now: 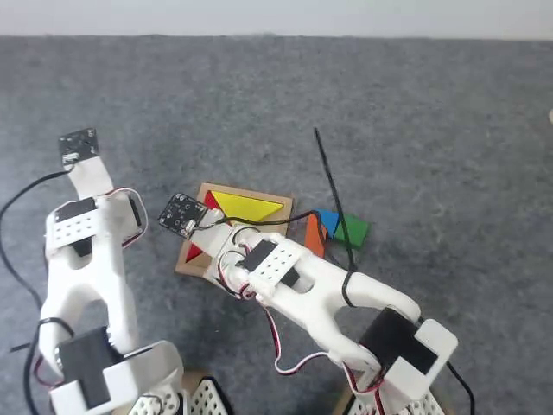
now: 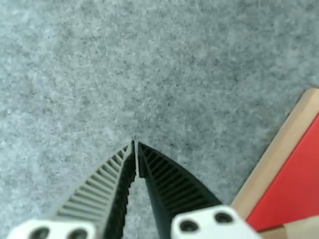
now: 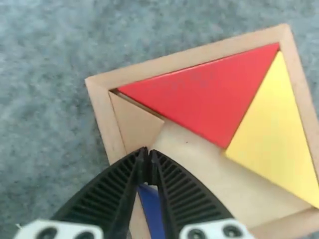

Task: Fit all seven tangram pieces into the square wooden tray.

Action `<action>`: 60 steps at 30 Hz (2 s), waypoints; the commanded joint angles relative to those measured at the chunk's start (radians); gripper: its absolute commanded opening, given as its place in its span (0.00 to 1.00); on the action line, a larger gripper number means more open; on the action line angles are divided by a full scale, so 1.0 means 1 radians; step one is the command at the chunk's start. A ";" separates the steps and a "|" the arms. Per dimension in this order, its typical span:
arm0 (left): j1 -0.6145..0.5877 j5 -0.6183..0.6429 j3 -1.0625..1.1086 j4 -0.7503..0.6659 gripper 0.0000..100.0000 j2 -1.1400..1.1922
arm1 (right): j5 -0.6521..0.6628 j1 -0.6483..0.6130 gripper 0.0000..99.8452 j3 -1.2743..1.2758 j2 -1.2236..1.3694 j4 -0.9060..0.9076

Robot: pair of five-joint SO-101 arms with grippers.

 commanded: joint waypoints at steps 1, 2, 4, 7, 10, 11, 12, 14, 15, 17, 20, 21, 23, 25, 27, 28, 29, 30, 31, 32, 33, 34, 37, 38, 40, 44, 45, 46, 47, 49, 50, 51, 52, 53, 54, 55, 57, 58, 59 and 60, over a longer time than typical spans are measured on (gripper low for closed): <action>-0.003 0.009 -0.045 -0.026 0.01 -0.002 | -0.012 -0.036 0.01 -0.046 -0.004 -0.019; -0.003 0.009 -0.045 -0.026 0.01 -0.002 | -0.012 -0.039 0.01 -0.046 -0.004 -0.021; -0.003 0.009 -0.045 -0.026 0.01 -0.002 | -0.012 -0.041 0.01 -0.046 -0.008 -0.022; -0.003 0.009 -0.045 -0.026 0.01 -0.002 | -0.008 -0.033 0.01 -0.049 -0.016 -0.021; -0.003 0.009 -0.045 -0.028 0.01 -0.002 | -0.006 -0.001 0.01 -0.044 -0.065 -0.015; -0.003 0.009 -0.045 -0.028 0.01 -0.002 | -0.006 0.022 0.01 -0.043 -0.101 0.004; -0.003 0.009 -0.045 -0.028 0.01 -0.002 | -0.006 0.045 0.01 -0.041 -0.143 0.033; -0.003 0.009 -0.044 -0.028 0.01 -0.002 | -0.006 0.084 0.01 -0.038 -0.237 0.099; -0.002 0.009 -0.038 -0.031 0.01 -0.002 | -0.006 0.099 0.01 -0.037 -0.285 0.143; 0.000 0.009 -0.025 -0.049 0.01 -0.002 | -0.011 0.136 0.01 -0.018 -0.380 0.217; 0.002 0.009 -0.024 -0.049 0.01 -0.005 | -0.015 0.202 0.01 0.055 -0.493 0.277; 0.003 0.009 -0.024 -0.049 0.01 -0.005 | -0.023 0.220 0.01 0.092 -0.518 0.282; 0.003 0.008 -0.024 -0.049 0.01 -0.008 | -0.081 0.255 0.01 0.153 -0.538 0.280; 0.005 0.008 -0.022 -0.048 0.01 -0.009 | -0.169 0.278 0.06 0.176 -0.532 0.278; 0.005 0.008 -0.022 -0.038 0.01 -0.009 | -0.233 0.285 0.14 0.178 -0.507 0.248; 0.006 0.008 -0.022 -0.037 0.01 -0.009 | -0.247 0.282 0.17 0.178 -0.490 0.231; 0.006 0.008 -0.022 -0.037 0.01 -0.009 | -0.258 0.278 0.19 0.176 -0.470 0.214; 0.006 0.008 -0.022 -0.037 0.01 -0.009 | -0.264 0.269 0.19 0.175 -0.449 0.188; 0.009 0.008 -0.022 -0.037 0.01 -0.009 | -0.264 0.263 0.18 0.175 -0.426 0.154; 0.018 0.008 -0.019 -0.037 0.01 -0.011 | -0.264 0.255 0.17 0.175 -0.401 0.124; 0.028 0.008 -0.010 -0.038 0.01 -0.011 | -0.264 0.252 0.17 0.173 -0.374 0.096; 0.034 0.008 -0.007 -0.040 0.01 -0.012 | -0.267 0.251 0.16 0.172 -0.348 0.070; 0.037 0.006 -0.007 -0.040 0.01 -0.012 | -0.328 0.268 0.16 0.129 -0.275 0.056; 0.037 0.006 -0.008 -0.041 0.01 -0.012 | -0.350 0.285 0.16 0.118 -0.263 0.058; 0.037 0.006 -0.008 -0.041 0.01 -0.012 | -0.373 0.312 0.16 0.098 -0.231 0.048; 0.038 0.006 -0.007 -0.041 0.01 -0.011 | -0.408 0.318 0.16 0.078 -0.182 0.033; 0.038 0.006 -0.007 -0.041 0.01 -0.011 | -0.411 0.318 0.16 0.072 -0.171 0.031; 0.038 0.006 -0.007 -0.041 0.01 -0.011 | -0.411 0.320 0.16 0.063 -0.160 0.033; 0.038 0.006 -0.005 -0.041 0.01 -0.011 | -0.411 0.323 0.16 0.055 -0.151 0.036; 0.040 0.006 -0.005 -0.041 0.01 -0.011 | -0.411 0.323 0.16 0.043 -0.130 0.038; 0.040 0.006 -0.005 -0.041 0.01 -0.011 | -0.411 0.321 0.16 0.035 -0.116 0.039; 0.040 0.006 -0.005 -0.041 0.01 -0.011 | -0.411 0.321 0.16 0.029 -0.101 0.039; 0.040 0.006 -0.005 -0.040 0.01 -0.011 | -0.411 0.321 0.16 0.020 -0.082 0.039; 0.040 0.005 -0.007 -0.038 0.01 -0.011 | -0.411 0.321 0.16 0.008 -0.064 0.039; 0.041 0.005 -0.007 -0.038 0.01 -0.011 | -0.411 0.320 0.16 -0.008 -0.045 0.041; 0.041 0.005 -0.008 -0.038 0.01 -0.011 | -0.411 0.318 0.16 -0.026 -0.030 0.048; 0.041 0.005 -0.008 -0.038 0.01 -0.011 | -0.411 0.317 0.16 -0.077 0.004 0.087; 0.041 0.005 -0.008 -0.038 0.01 -0.011 | -0.411 0.317 0.16 -0.101 0.022 0.108; 0.041 0.005 -0.008 -0.038 0.01 -0.011 | -0.411 0.317 0.16 -0.126 0.039 0.128; 0.041 0.005 -0.010 -0.037 0.01 -0.011 | -0.411 0.317 0.15 -0.152 0.058 0.151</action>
